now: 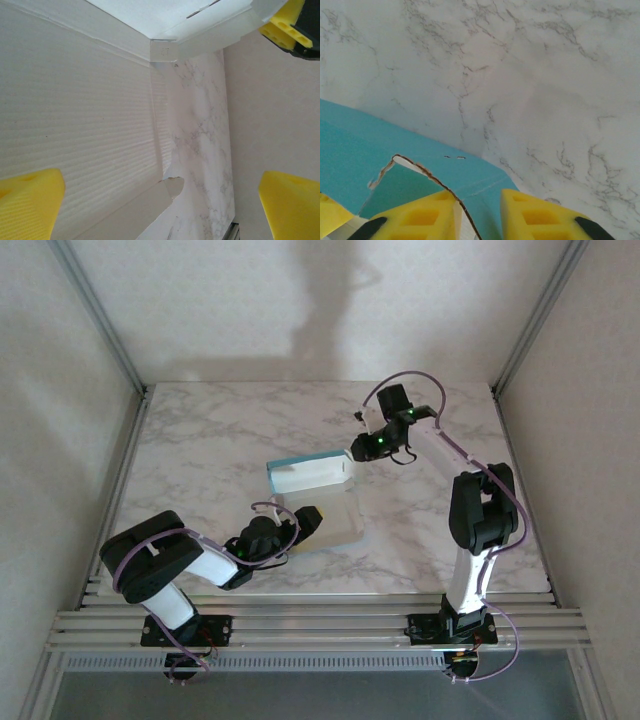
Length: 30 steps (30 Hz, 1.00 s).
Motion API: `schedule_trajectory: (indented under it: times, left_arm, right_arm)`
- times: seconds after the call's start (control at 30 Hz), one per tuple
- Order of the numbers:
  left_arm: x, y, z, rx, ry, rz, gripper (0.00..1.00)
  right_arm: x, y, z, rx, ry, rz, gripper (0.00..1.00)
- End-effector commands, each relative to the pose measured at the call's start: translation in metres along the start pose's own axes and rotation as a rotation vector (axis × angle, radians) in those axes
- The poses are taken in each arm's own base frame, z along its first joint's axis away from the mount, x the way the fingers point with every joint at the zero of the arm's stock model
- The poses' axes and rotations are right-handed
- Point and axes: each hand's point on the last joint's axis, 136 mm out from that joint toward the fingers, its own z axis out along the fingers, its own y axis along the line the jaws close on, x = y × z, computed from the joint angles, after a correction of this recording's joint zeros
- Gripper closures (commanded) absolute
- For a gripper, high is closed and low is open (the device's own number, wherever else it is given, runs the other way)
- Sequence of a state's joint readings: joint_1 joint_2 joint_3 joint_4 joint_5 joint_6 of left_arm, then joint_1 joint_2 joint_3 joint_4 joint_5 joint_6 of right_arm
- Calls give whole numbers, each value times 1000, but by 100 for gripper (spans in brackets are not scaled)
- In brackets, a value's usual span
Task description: Fold the paper box
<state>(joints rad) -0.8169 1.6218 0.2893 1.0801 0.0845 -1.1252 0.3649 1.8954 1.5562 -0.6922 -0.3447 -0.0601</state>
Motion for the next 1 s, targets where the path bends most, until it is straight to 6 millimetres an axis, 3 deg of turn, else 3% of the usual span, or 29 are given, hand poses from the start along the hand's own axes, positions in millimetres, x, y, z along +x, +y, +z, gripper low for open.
schedule_trajectory:
  times: [0.0, 0.53, 0.97]
  left_arm:
    - [6, 17, 1, -72, 18, 26, 1]
    - [7, 18, -1, -74, 12, 27, 1]
    - [8, 17, -2, -76, 9, 36, 1]
  right_arm:
    - [0, 9, -13, 3, -24, -9, 80]
    - [12, 21, -17, 63, -52, -24, 89]
    - [17, 42, -14, 54, -47, -39, 90]
